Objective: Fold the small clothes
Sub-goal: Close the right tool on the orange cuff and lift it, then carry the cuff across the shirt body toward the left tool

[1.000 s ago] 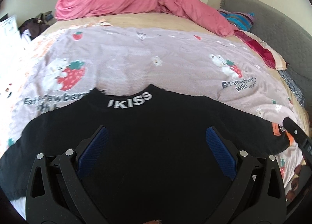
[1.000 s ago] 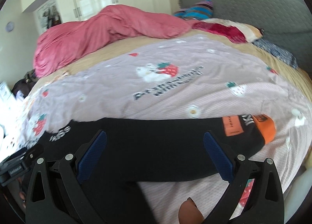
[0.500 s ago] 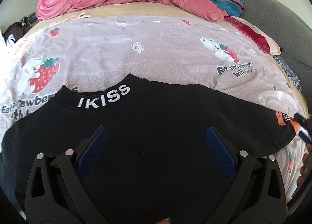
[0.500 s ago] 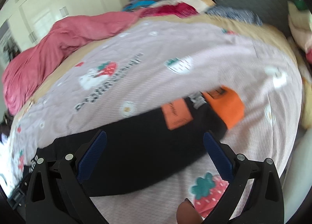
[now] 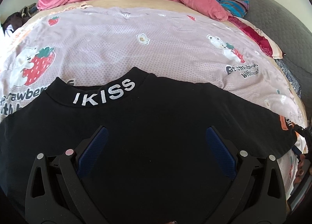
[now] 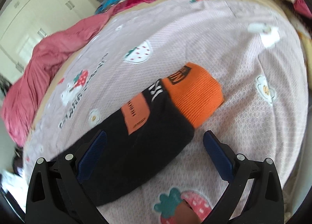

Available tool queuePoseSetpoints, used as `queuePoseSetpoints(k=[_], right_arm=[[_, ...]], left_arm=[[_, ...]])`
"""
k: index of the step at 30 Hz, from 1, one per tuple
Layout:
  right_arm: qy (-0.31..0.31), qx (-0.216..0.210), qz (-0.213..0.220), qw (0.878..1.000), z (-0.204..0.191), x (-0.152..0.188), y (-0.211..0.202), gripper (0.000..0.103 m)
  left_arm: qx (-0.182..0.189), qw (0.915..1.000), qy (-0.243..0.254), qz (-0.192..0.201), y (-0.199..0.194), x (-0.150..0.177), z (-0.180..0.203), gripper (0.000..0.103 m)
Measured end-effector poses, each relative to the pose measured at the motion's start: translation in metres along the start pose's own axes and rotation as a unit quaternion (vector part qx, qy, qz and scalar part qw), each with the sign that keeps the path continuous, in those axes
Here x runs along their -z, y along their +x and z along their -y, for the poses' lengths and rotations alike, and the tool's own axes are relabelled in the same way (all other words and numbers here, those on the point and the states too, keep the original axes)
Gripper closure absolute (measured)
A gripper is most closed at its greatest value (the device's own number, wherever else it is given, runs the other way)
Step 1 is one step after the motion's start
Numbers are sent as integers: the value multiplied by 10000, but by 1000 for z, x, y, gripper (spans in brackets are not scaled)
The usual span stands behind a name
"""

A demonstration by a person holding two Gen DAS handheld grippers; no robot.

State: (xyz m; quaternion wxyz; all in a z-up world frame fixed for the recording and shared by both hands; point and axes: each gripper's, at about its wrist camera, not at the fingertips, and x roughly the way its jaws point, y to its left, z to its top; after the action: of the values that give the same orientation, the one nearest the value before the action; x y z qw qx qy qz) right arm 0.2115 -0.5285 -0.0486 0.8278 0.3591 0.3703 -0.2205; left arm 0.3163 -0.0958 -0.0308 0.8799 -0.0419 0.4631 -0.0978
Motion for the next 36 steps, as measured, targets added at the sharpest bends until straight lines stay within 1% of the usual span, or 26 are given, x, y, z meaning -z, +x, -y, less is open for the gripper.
queuePoseSetpoints(k=[3, 4, 5, 6, 7, 8, 10, 11, 12, 13, 19, 24, 26, 30, 33, 36], right_arm=[[29, -35, 4, 10000, -3, -11, 10, 6], [61, -63, 19, 10000, -3, -16, 14, 13], [113, -73, 25, 9999, -3, -19, 18, 24], [172, -97, 36, 9998, -1, -21, 21, 28], [258, -108, 70, 9996, 1, -23, 23, 35], [289, -126, 98, 9995, 3, -23, 24, 51], [340, -230, 154, 9990, 4, -23, 23, 70], [333, -338, 165, 9987, 4, -23, 22, 75], [312, -490, 193, 9981, 2, -22, 19, 78], [295, -586, 241, 9976, 0, -22, 16, 80], [-51, -1338, 548, 9895, -25, -13, -11, 81], [-630, -1723, 737, 9803, -61, -3, -32, 81], [-842, -1839, 780, 9762, -76, 2, -37, 81], [-1420, -2068, 803, 9647, -115, 22, -48, 82], [-1760, -2203, 772, 9563, -138, 38, -53, 82], [-2132, -2383, 715, 9448, -163, 60, -59, 82]], left_arm=[[2, 10000, -71, -68, 6, 1, -5, 8], [13, 9999, -95, -86, 7, 1, -6, 8], [23, 9999, -110, -92, 7, 2, -7, 8], [18, 9999, -112, -89, 7, 2, -7, 8], [16, 9999, -108, -83, 6, 2, -8, 8], [21, 9999, -116, -82, 5, 2, -8, 8], [47, 9998, -158, -93, 2, 1, -10, 8], [73, 9998, -183, -91, -1, 1, -11, 8], [94, 9997, -202, -92, -4, 1, -11, 8], [112, 9997, -209, -98, -7, 1, -11, 8], [342, 9990, -289, -45, -29, -2, -12, 8], [486, 9978, -443, 54, -49, -5, -19, 8], [481, 9974, -534, 94, -57, -5, -26, 8], [500, 9957, -759, 199, -71, -5, -43, 8], [520, 9940, -936, 203, -77, -3, -57, 8], [486, 9926, -1087, 216, -81, 2, -71, 8]])
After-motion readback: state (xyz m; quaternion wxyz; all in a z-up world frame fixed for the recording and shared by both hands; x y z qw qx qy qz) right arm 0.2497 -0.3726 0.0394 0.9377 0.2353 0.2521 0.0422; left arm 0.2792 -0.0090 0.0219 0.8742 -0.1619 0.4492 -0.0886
